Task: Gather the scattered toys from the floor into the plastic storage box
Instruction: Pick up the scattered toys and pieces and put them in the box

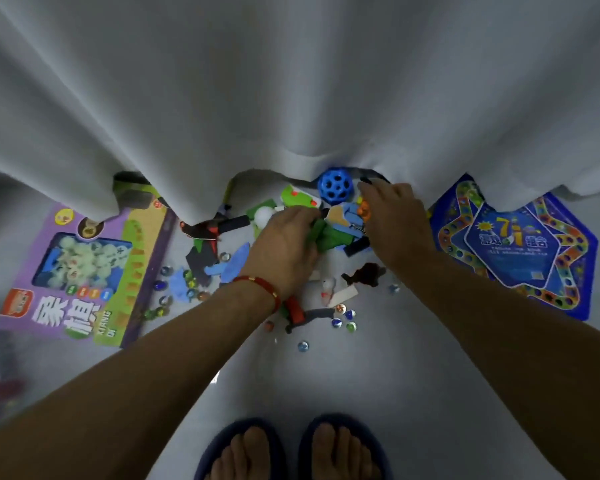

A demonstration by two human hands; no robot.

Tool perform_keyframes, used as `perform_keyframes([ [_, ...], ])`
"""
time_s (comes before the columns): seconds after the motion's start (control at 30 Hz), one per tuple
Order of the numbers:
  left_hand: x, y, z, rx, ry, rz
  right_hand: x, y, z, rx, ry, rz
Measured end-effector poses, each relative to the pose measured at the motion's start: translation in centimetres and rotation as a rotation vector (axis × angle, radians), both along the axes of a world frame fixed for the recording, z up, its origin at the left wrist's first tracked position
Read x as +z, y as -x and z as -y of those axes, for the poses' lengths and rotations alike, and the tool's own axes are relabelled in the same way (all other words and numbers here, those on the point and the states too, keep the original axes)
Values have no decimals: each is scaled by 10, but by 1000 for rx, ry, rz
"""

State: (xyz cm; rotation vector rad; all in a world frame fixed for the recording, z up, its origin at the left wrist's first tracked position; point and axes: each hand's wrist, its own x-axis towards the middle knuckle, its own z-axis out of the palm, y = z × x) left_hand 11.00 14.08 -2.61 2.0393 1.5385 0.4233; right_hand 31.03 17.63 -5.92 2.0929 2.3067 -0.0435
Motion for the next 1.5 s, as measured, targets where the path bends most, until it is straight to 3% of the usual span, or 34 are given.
perform_keyframes([
  [0.13,-12,-34,-54,-189,-252,-232,0,-3,0,66,21,103],
  [0.3,-24,-53,-94,-394,-287,-462,-4,0,21,0,-132,8],
  [0.43,-22,-61,-106,-435,-280,-544,2,13,57,-164,-217,-326],
  [0.5,-22,-61,-108,-440,-279,-559,9,15,71,-326,-171,-580],
  [0.57,-20,-60,-103,-422,-308,-536,11,6,76,-479,-162,-705],
  [0.63,-13,-57,-90,-360,-355,-429,9,-14,71,-525,-181,-628],
  [0.77,9,-38,-46,-97,-283,-109,4,-43,46,-352,-114,-348],
  [0.87,32,-20,-9,121,36,161,-3,-47,31,-312,25,-211],
  [0.97,50,3,26,394,446,510,2,-45,31,-333,20,-182],
  [1.03,59,22,45,509,593,693,16,-42,45,-345,-16,-304],
  [1.1,79,43,65,587,635,801,42,-32,69,-422,63,-602],
  [1.2,120,75,104,670,601,940,101,-1,113,-639,446,-1241],
  [1.27,150,99,137,761,556,981,144,26,135,-627,709,-1429],
  [1.37,189,143,193,890,520,1082,221,81,156,-379,1004,-1404],
  [1.5,222,217,272,1081,412,1307,310,182,181,-37,1204,-1123],
])
